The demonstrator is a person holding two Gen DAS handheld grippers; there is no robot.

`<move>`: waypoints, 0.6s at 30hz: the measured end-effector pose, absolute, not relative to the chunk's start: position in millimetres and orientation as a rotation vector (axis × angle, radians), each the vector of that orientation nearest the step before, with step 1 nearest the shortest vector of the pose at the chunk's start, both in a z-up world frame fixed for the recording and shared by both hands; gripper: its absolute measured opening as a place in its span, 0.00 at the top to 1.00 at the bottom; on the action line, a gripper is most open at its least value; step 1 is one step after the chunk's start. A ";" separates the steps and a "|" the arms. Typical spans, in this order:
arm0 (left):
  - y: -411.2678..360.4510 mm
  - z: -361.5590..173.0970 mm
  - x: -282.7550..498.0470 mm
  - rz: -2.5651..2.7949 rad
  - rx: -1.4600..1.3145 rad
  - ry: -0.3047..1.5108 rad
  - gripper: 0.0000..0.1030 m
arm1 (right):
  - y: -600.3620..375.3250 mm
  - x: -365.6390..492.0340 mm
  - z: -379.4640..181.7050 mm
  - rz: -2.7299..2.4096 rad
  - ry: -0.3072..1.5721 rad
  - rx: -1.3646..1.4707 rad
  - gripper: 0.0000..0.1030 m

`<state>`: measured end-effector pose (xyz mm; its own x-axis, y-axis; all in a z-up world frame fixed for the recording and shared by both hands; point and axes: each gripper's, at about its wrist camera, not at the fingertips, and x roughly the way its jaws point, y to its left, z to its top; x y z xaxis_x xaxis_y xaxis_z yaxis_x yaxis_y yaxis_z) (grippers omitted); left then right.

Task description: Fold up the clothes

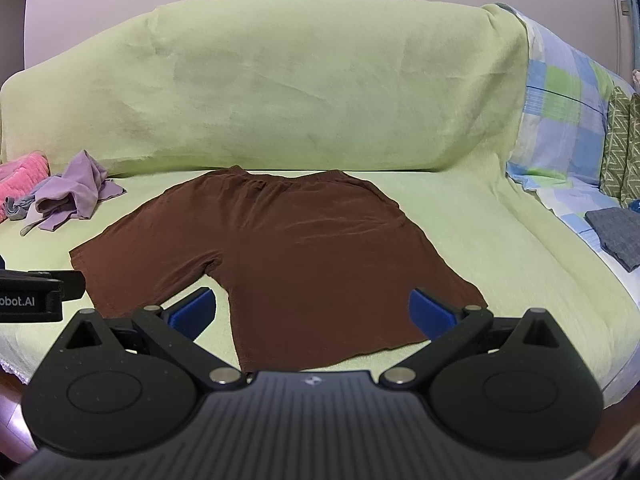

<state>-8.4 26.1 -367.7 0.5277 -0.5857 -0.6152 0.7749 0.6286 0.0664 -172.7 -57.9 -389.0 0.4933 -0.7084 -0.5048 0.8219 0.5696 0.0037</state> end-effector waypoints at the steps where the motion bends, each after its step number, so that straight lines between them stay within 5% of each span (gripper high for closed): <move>1: 25.0 -368.1 -8.0 -0.833 0.355 0.589 0.01 | -58.4 -172.6 -389.2 -0.940 0.486 0.258 0.01; 18: -0.7 -377.4 -1.9 -0.864 0.376 0.594 0.01 | -76.6 -168.4 -396.7 -0.956 0.507 0.254 0.01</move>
